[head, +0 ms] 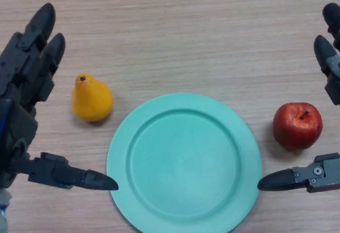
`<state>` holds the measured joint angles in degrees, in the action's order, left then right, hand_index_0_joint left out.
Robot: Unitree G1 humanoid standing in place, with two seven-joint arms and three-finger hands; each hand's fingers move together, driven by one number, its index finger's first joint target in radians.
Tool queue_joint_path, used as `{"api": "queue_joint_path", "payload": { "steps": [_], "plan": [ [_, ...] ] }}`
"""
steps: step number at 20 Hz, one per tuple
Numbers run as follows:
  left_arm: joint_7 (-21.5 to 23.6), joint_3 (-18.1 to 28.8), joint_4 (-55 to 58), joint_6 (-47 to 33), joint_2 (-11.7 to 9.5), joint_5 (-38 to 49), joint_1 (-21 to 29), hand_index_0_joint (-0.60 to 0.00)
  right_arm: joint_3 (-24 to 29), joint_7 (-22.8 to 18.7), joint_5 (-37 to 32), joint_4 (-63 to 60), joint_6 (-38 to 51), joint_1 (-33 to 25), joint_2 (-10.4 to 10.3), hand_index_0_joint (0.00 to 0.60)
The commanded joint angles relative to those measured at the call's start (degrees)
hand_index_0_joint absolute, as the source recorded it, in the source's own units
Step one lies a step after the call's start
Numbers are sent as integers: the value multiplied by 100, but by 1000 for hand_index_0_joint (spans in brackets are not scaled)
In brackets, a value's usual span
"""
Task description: Pick up the red apple and place it on the plate
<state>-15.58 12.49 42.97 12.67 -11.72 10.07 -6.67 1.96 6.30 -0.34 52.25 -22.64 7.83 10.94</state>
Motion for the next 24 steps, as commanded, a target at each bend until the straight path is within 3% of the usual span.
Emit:
{"api": "queue_joint_path", "payload": {
  "steps": [1, 7, 14, 19, 23, 24],
  "plan": [
    [135, 189, 209, -900, -156, 111, 116, 0, 190, -45, -304, 77, 935, -80, 72, 0],
    [178, -45, 106, -936, -115, -15, 55, 0, 394, 119, -217, -837, 1389, -381, 181, 0],
    [151, -115, 221, -948, -56, -51, -139, 0, 959, 127, -168, -3672, 2896, -1425, 689, 0],
    [21, 205, 208, -1107, -1, 55, -306, 0, 949, 40, 55, -5798, 4068, -1968, 1015, 0],
    [21, 389, 284, -1162, 73, 29, -427, 0, 758, -113, 807, -7067, 4833, -2242, 1196, 0],
    [22, 396, 287, -1167, 74, 33, -433, 0, 756, -108, 819, -7080, 4837, -2236, 1196, 99]
  ]
}}
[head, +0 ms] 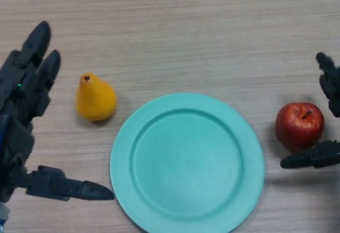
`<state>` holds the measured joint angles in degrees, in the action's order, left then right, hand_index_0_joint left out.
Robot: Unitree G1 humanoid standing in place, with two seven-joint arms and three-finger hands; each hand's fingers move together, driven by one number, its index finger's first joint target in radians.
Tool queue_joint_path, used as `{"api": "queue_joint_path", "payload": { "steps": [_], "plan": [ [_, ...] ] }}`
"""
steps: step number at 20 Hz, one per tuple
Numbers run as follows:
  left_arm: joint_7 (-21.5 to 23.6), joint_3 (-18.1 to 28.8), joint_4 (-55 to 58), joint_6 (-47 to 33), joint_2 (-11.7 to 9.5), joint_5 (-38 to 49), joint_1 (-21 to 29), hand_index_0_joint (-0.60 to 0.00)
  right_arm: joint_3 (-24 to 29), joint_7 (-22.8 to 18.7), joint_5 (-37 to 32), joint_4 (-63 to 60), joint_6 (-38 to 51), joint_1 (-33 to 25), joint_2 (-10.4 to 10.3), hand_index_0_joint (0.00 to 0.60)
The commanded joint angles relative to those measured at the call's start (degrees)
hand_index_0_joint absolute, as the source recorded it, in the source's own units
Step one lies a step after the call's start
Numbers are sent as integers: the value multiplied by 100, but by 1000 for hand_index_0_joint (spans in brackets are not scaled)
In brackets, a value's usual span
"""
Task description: Pick up the red apple and place it on the plate
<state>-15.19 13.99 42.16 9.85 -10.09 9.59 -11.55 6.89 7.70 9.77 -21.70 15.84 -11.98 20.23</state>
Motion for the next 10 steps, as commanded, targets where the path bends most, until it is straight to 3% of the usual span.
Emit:
{"api": "queue_joint_path", "payload": {
  "steps": [1, 4, 6, 9, 10],
  "plan": [
    [-17, 260, 372, -897, -88, 94, 40, 0, 258, -263, -131, 287, 985, -247, 272, 199],
    [112, 363, 357, -1122, -80, 112, -92, 0, 157, -703, 985, -77, 1263, -293, 399, 599],
    [115, 410, 381, -1134, -80, 116, -171, 0, 165, -591, 800, 407, 998, -232, 299, 600],
    [154, 409, 382, -1152, -80, 125, -219, 0, 47, 144, -526, 2314, -425, 221, -172, 600],
    [158, 397, 362, -1197, -80, 123, -233, 0, -50, 154, -667, 2840, -759, 360, -305, 600]
  ]
}}
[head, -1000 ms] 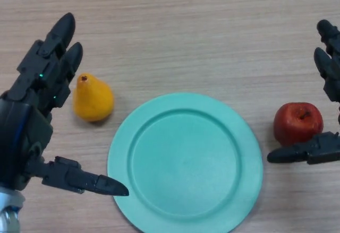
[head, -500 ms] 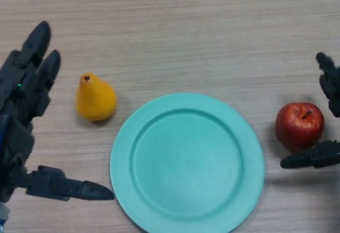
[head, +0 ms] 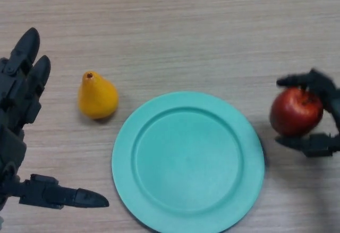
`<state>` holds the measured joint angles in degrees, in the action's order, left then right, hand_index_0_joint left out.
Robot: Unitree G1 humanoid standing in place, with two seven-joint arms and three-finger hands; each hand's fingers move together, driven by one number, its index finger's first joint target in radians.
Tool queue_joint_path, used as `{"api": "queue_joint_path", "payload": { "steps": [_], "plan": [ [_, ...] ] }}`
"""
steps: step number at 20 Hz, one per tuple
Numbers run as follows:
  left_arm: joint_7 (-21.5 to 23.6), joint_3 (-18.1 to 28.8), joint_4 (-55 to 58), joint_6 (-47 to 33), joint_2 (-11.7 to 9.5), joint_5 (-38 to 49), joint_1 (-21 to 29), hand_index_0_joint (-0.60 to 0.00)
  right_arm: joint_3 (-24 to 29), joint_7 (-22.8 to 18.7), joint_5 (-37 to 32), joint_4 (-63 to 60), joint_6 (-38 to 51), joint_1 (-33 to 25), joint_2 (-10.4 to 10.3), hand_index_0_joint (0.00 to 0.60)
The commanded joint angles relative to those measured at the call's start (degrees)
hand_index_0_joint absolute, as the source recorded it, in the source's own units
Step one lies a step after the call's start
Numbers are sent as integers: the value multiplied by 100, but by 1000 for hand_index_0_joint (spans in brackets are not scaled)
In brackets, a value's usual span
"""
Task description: Pick up the red apple and place it on the plate
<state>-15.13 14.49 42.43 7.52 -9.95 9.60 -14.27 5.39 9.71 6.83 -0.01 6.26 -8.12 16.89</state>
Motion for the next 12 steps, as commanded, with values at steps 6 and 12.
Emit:
{"api": "queue_joint_path", "payload": {
  "steps": [6, 12],
  "plan": [
    [160, 333, 415, -797, -94, 170, 59, 0, -1513, -245, 283, 2483, -630, 636, -566, 600],
    [85, 389, 392, -820, -94, 418, 79, 0, -2599, -1113, 1342, 1514, -41, 706, -600, 600]
  ]
}}
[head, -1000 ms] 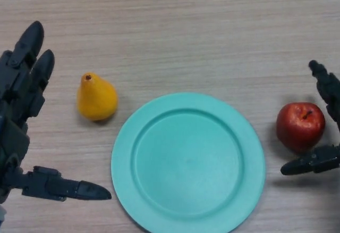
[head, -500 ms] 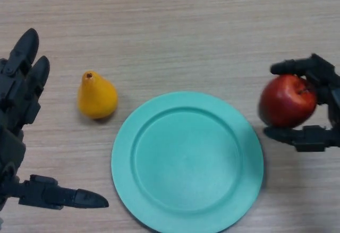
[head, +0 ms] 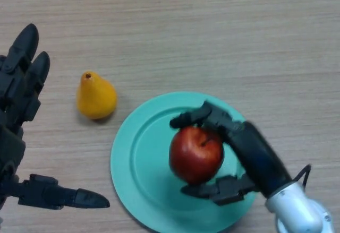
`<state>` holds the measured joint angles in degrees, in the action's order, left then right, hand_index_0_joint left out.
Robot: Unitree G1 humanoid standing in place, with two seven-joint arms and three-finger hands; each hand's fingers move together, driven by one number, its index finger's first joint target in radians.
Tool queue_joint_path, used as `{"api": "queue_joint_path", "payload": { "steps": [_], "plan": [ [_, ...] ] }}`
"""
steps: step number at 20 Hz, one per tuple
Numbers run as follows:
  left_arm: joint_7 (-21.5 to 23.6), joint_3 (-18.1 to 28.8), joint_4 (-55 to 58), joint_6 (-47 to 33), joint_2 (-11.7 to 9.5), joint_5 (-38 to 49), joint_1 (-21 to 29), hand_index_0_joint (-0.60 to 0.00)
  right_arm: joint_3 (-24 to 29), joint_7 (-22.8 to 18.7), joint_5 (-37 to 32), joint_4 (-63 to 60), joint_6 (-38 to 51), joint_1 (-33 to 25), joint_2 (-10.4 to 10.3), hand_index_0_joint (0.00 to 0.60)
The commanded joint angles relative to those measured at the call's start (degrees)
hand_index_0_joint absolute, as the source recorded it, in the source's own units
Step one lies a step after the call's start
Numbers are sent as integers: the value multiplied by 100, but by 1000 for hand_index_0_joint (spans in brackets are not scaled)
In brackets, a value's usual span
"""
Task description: Pick up the red apple and place it on the plate
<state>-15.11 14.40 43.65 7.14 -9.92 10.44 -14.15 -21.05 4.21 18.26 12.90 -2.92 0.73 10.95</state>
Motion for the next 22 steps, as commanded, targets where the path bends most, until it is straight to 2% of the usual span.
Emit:
{"api": "queue_joint_path", "payload": {
  "steps": [1, 4, 5, 6, 7, 8, 9, 12, 14, 17, 20, 22],
  "plan": [
    [68, 459, 264, -737, -97, 342, 130, 0, -55, -660, 411, 131, 775, -197, -6, 600],
    [-15, 584, 388, -282, -114, 473, 369, 0, -428, -371, 1004, 212, 200, -143, -6, 600],
    [-21, 580, 390, -291, -113, 461, 375, 0, -441, -350, 1024, 212, 211, -145, -6, 500],
    [-30, 569, 402, -293, -115, 441, 391, 0, -467, -293, 1060, 230, 218, -143, -6, 350],
    [-31, 561, 425, -277, -120, 434, 413, 0, -480, -220, 1104, 298, 193, -146, -6, 250],
    [-20, 559, 485, -181, -144, 443, 463, 0, -481, -55, 1163, 502, 132, -170, -6, 100],
    [66, 567, 564, 32, -218, 481, 623, 0, -397, 145, 947, 1044, -111, -324, -6, 4],
    [149, 432, 539, 165, -380, 387, 916, 0, 159, 524, 297, 2230, -996, -900, -6, 0],
    [158, 310, 554, 255, -413, 340, 982, 0, 762, 758, -320, 2917, -1518, -1182, -6, 0],
    [165, 102, 503, 209, -377, 229, 968, 0, 1636, 1019, -1059, 3692, -1934, -1113, -3, 0],
    [143, 36, 471, 170, -362, 269, 932, 0, 2109, 664, -1984, 4222, -2203, -631, 123, 0],
    [98, 61, 419, 62, -343, 318, 882, 0, 2111, 292, -2388, 4196, -1996, -285, 78, 0]
  ]
}}
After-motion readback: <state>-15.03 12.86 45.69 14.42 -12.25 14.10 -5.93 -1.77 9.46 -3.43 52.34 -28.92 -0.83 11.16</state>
